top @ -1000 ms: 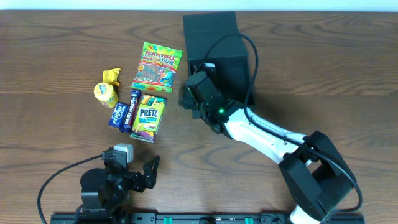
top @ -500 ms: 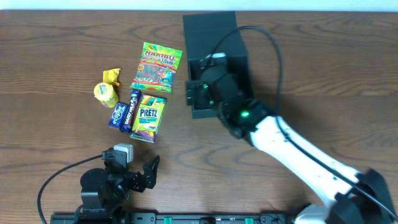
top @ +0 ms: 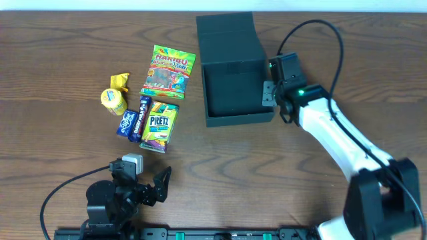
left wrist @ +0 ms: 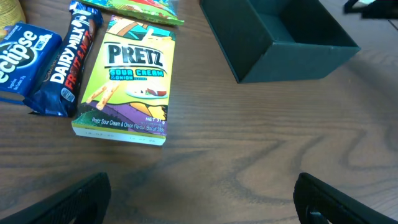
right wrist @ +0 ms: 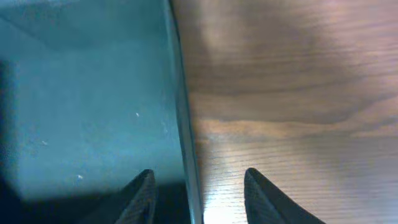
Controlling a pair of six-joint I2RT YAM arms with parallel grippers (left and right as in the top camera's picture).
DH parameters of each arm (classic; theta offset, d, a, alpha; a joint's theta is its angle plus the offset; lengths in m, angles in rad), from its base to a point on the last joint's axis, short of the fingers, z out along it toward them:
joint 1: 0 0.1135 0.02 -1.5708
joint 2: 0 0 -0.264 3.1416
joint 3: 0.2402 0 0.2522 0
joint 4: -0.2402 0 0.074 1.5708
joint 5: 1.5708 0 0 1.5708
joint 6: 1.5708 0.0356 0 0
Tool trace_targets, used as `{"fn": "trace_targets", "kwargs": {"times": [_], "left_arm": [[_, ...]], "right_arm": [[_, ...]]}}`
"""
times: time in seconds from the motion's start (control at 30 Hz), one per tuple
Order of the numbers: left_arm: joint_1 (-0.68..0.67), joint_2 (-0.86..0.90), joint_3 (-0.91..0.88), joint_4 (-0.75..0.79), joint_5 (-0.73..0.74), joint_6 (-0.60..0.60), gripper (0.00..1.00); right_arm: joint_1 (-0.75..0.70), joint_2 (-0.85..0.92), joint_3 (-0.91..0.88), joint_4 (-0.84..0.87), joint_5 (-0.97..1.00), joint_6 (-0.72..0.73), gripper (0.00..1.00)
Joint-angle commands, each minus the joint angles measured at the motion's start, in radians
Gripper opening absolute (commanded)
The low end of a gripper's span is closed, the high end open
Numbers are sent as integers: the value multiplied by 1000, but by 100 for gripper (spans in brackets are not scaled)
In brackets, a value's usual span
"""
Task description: Pack container
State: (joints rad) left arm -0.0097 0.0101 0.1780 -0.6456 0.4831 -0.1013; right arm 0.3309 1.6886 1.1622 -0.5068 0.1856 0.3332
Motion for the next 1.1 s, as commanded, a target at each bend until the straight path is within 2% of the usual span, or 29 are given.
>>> {"fn": "trace_targets", "kwargs": {"times": [0.0,0.07,0.1,0.27,0.43,0.9,0.93,0.97,1.0,1.03,1.07], "left_arm": [[-4,-5,-8,-1,0,0,95],[-4,-5,-8,-1,0,0,95],[-4,-5,-8,-1,0,0,95],[-4,-5,-8,-1,0,0,95],[-4,-5,-8,-1,0,0,95],[-4,-5,-8,-1,0,0,95],[-4,-5,-8,-1,0,0,95],[-4,-5,-8,-1,0,0,95],[-4,-5,-8,-1,0,0,95],[-4,-5,-8,-1,0,0,95],[-4,-5,-8,-1,0,0,95]], "right_arm": [[-3,76,0,11,-68,-36,42],[-3,106,0,20,-79,-35,41],[-3,122,0,24,-78,-35,36],[-3,150,0,21,-85,-27,1],[2,150,0,16,-92,59,1],[69,150,0,-10,-108,108,2],[69,150,0,-10,-108,108,16],[69,150,0,-10,-108,108,52],[69,150,1,-10,-108,108,68],[69,148,1,-10,-110,108,79],[69,143,2,-11,-120,108,99]]}}
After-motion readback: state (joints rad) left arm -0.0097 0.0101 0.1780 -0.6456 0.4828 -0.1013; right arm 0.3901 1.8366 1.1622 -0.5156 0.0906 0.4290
